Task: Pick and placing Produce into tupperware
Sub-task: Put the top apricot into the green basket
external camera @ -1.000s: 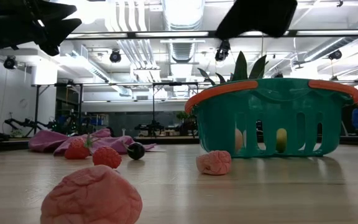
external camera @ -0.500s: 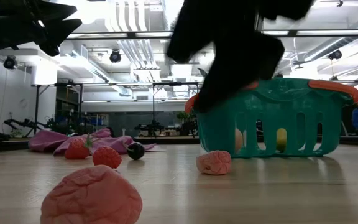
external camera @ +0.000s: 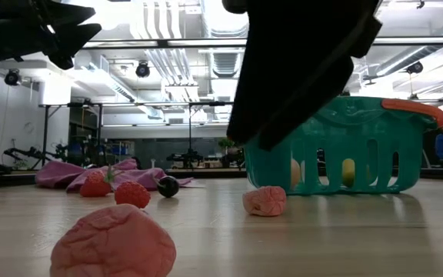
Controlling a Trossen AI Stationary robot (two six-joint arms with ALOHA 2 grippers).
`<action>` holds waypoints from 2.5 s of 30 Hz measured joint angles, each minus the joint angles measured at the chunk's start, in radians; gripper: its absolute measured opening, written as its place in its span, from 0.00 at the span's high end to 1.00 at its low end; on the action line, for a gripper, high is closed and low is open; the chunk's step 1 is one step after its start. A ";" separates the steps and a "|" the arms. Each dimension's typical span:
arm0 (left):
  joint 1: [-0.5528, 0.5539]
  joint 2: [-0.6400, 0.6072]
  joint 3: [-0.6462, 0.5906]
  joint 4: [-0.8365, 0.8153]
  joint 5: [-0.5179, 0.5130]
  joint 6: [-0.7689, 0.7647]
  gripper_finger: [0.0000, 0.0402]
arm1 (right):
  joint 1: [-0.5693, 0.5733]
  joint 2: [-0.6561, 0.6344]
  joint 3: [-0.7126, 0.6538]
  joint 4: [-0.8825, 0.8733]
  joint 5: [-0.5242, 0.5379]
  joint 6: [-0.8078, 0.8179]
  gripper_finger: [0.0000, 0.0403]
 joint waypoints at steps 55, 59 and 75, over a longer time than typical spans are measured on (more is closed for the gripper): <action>0.000 0.000 0.000 0.001 0.000 -0.001 0.51 | -0.005 0.099 -0.011 -0.029 -0.005 0.041 0.84; 0.000 0.000 0.000 0.001 0.000 -0.001 0.51 | -0.005 0.099 -0.012 -0.030 -0.004 0.029 0.88; 0.000 0.000 0.000 0.001 0.000 -0.001 0.51 | 0.002 -0.036 -0.004 -0.010 0.045 -0.126 0.88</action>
